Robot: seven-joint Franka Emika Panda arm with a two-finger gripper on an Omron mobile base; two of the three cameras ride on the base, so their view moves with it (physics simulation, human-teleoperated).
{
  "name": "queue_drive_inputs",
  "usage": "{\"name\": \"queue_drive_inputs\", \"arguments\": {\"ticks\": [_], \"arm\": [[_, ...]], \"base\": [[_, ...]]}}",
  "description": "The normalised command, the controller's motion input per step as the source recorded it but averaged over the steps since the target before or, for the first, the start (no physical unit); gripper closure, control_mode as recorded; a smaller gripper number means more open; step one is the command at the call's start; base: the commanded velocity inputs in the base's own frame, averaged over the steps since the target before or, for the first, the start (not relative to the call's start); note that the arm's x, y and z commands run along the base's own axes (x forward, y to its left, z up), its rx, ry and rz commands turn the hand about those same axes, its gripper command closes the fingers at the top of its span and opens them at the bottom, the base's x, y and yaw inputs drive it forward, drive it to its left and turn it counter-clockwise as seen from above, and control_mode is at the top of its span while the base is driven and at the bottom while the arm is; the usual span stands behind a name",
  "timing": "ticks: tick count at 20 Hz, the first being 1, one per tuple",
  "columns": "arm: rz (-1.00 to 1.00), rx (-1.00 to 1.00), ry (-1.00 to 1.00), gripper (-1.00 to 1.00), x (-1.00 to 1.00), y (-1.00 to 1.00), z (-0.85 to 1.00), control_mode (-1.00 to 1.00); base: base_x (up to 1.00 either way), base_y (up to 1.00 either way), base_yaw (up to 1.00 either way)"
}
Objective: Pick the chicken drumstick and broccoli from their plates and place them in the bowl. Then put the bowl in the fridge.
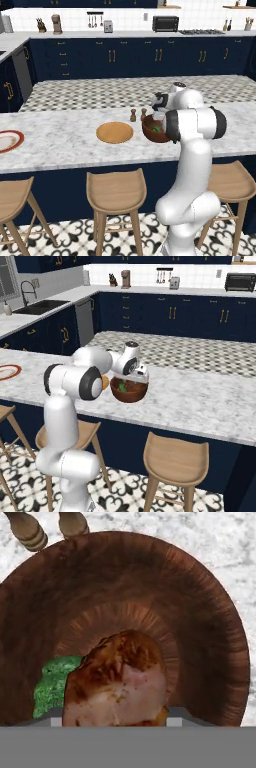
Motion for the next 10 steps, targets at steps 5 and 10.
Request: {"name": "queue_drive_inputs", "arguments": {"ticks": [5, 10], "arm": [[-0.01, 0.0, 0.06, 1.0, 0.24, 0.0, -0.6, -1.0], [-0.02, 0.0, 0.11, -1.0, 0.36, 0.06, -0.25, -1.0]], "base": [[0.0, 0.0, 0.0], [0.0, 0.0, 0.0]]}}
